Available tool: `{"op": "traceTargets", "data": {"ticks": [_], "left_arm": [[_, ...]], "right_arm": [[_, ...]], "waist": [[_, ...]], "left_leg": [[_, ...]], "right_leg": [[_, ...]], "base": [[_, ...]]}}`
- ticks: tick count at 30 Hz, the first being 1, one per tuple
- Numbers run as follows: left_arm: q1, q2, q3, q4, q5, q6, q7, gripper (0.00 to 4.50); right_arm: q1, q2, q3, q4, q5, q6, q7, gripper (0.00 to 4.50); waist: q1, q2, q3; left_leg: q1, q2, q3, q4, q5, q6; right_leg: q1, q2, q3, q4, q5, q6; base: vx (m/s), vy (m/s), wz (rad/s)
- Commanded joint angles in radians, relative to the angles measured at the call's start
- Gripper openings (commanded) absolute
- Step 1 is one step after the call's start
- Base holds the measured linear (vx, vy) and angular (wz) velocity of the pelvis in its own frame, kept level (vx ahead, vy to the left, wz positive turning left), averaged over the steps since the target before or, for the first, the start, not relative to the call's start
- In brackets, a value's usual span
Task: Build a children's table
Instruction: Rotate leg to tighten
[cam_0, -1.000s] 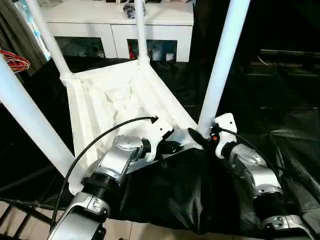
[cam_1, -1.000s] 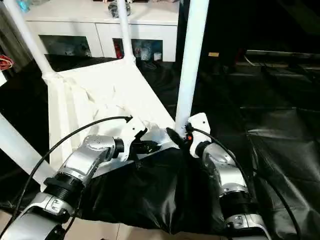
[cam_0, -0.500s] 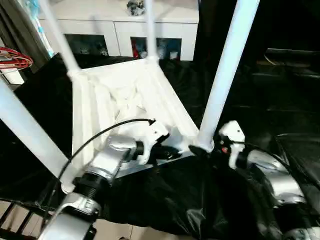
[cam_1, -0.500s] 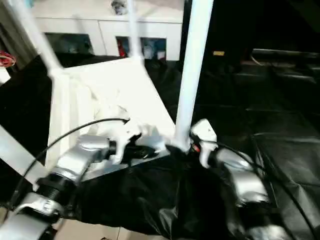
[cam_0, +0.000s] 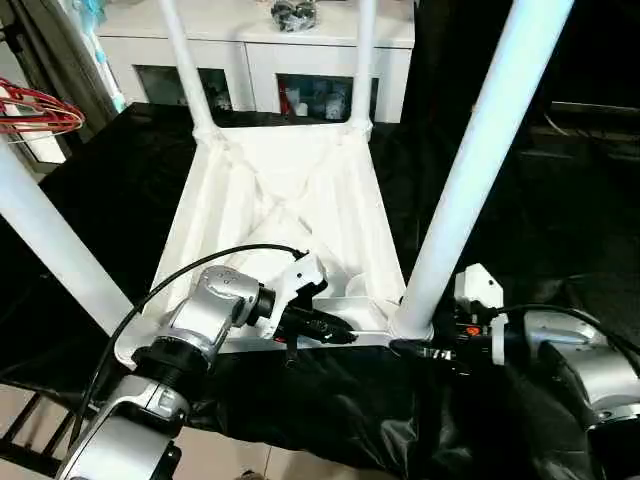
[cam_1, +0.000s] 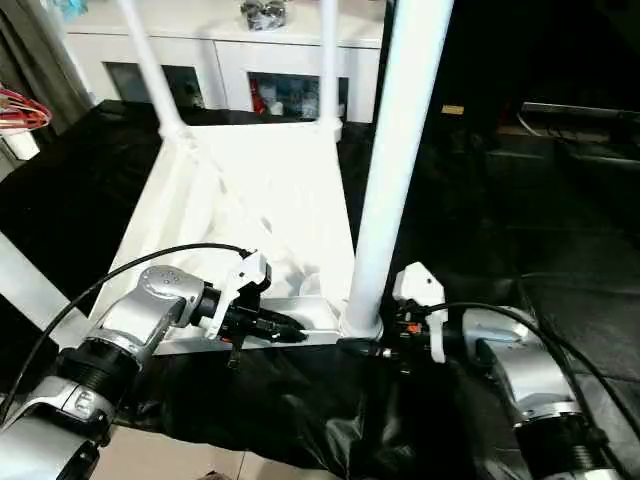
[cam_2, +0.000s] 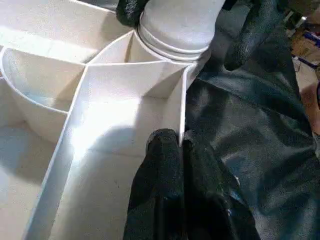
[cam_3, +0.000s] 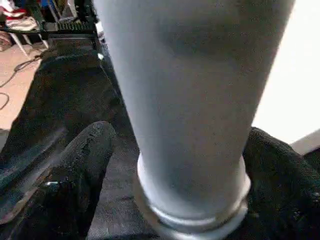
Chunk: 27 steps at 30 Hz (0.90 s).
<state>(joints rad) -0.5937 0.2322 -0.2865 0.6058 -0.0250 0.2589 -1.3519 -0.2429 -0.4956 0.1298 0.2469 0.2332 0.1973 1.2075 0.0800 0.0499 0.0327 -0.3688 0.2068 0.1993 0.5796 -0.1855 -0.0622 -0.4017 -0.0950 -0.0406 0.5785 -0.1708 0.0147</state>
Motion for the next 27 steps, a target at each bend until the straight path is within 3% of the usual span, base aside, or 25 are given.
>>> {"op": "traceTargets", "data": {"ticks": [1, 3, 6, 7, 11, 14, 18, 20, 23, 27], "left_arm": [[-0.051, -0.040, 0.018, -0.017, -0.057, -0.025, 0.008, 0.00], [-0.047, -0.042, 0.019, -0.024, -0.060, -0.020, 0.013, 0.00], [-0.039, -0.041, 0.021, -0.037, -0.061, -0.014, 0.016, 0.00], [-0.032, -0.040, 0.024, -0.044, -0.056, -0.013, 0.027, 0.00], [-0.015, -0.039, 0.038, -0.065, -0.053, -0.006, 0.068, 0.00], [0.000, -0.045, 0.048, -0.087, -0.055, 0.006, 0.101, 0.00], [0.016, -0.083, 0.073, -0.101, -0.041, 0.028, 0.220, 0.00], [0.015, -0.100, 0.084, -0.101, -0.034, 0.041, 0.269, 0.00], [0.011, -0.140, 0.099, -0.108, -0.016, 0.075, 0.377, 0.00], [-0.001, -0.190, 0.095, -0.103, -0.001, 0.087, 0.471, 0.00]], "right_arm": [[0.014, 0.034, 0.099, -0.002, 0.002, 0.016, 0.057, 3.84], [0.008, 0.037, 0.099, 0.005, 0.001, 0.021, 0.056, 3.53], [0.007, 0.039, 0.103, 0.000, 0.002, 0.030, 0.054, 3.46], [0.007, 0.040, 0.104, 0.002, 0.001, 0.032, 0.058, 3.31], [0.009, 0.049, 0.098, 0.018, -0.010, 0.018, 0.043, 3.04], [0.009, 0.061, 0.087, 0.034, -0.018, -0.004, 0.018, 2.76], [-0.005, 0.113, 0.039, 0.086, -0.045, -0.041, -0.119, 2.64], [-0.017, 0.143, 0.025, 0.115, -0.064, -0.058, -0.191, 2.63], [-0.073, 0.217, -0.008, 0.205, -0.111, -0.046, -0.387, 2.62], [-0.145, 0.302, -0.034, 0.285, -0.130, -0.033, -0.553, 2.62]], "waist": [[-0.001, -0.023, -0.054], [0.004, -0.021, -0.054], [0.006, -0.021, -0.056], [0.006, -0.026, -0.055], [0.004, -0.017, -0.055], [0.002, -0.017, -0.055], [-0.006, -0.022, -0.050], [-0.007, -0.030, -0.050], [-0.029, -0.029, -0.048], [-0.047, -0.025, -0.049]], "left_leg": [[0.011, 0.023, -0.006, -0.063, -0.191, 0.083], [0.010, 0.023, -0.006, -0.062, -0.181, 0.085], [0.010, 0.023, -0.006, -0.061, -0.170, 0.086], [0.010, 0.022, -0.005, -0.061, -0.169, 0.088], [0.010, 0.022, -0.005, -0.061, -0.174, 0.083], [0.010, 0.022, -0.006, -0.062, -0.184, 0.077], [0.011, 0.020, -0.006, -0.066, -0.218, 0.064], [0.012, 0.018, -0.008, -0.067, -0.227, 0.056], [0.006, 0.014, -0.012, -0.072, -0.232, 0.033], [0.007, 0.010, -0.012, -0.070, -0.256, 0.034]], "right_leg": [[0.044, -0.037, 0.021, -0.057, -0.194, -0.257], [0.044, -0.037, 0.021, -0.055, -0.182, -0.258], [0.045, -0.037, 0.021, -0.052, -0.165, -0.261], [0.045, -0.036, 0.021, -0.053, -0.164, -0.260], [0.044, -0.037, 0.021, -0.055, -0.179, -0.256], [0.045, -0.037, 0.020, -0.056, -0.185, -0.255], [0.041, -0.038, 0.022, -0.064, -0.260, -0.235], [0.040, -0.038, 0.021, -0.069, -0.307, -0.218], [0.040, -0.038, 0.018, -0.072, -0.353, -0.194], [0.037, -0.035, 0.017, -0.079, -0.374, -0.183]], "base": [[0.000, 0.000, 0.00], [0.000, 0.000, 0.00], [0.000, 0.000, 0.00], [0.000, 0.000, 0.00], [0.000, 0.000, 0.00], [0.000, 0.000, 0.00], [0.000, 0.000, 0.00], [0.000, 0.000, 0.00], [0.000, 0.000, 0.00], [0.000, 0.000, 0.00]]}}
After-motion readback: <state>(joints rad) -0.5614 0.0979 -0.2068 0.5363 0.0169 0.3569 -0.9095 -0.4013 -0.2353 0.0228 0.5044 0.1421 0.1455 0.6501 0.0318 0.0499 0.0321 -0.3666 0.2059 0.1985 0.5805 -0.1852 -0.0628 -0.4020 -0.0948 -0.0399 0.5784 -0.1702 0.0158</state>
